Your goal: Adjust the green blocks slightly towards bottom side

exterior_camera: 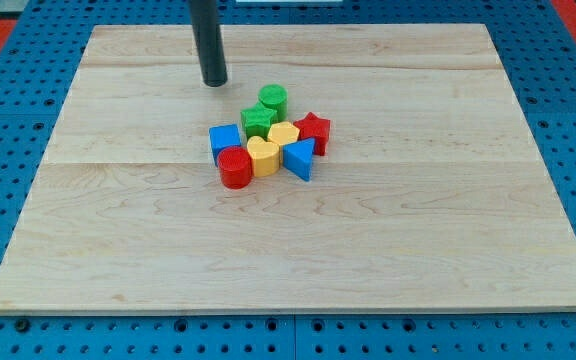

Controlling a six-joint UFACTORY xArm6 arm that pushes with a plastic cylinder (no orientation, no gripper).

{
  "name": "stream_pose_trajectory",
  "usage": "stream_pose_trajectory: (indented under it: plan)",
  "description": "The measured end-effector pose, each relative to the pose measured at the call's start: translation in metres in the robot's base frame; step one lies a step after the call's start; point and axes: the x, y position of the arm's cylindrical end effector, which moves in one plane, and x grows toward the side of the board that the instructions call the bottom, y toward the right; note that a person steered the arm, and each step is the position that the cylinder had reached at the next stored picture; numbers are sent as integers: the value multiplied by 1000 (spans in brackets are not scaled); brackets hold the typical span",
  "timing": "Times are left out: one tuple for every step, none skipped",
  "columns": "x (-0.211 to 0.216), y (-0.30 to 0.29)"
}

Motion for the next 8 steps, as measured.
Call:
stream_pose_trajectory:
  plan:
    - [7,14]
    - [-18,21]
    - [-8,67]
    - [26,52]
    - [35,47]
    - [42,47]
    - [73,47]
    - [74,55]
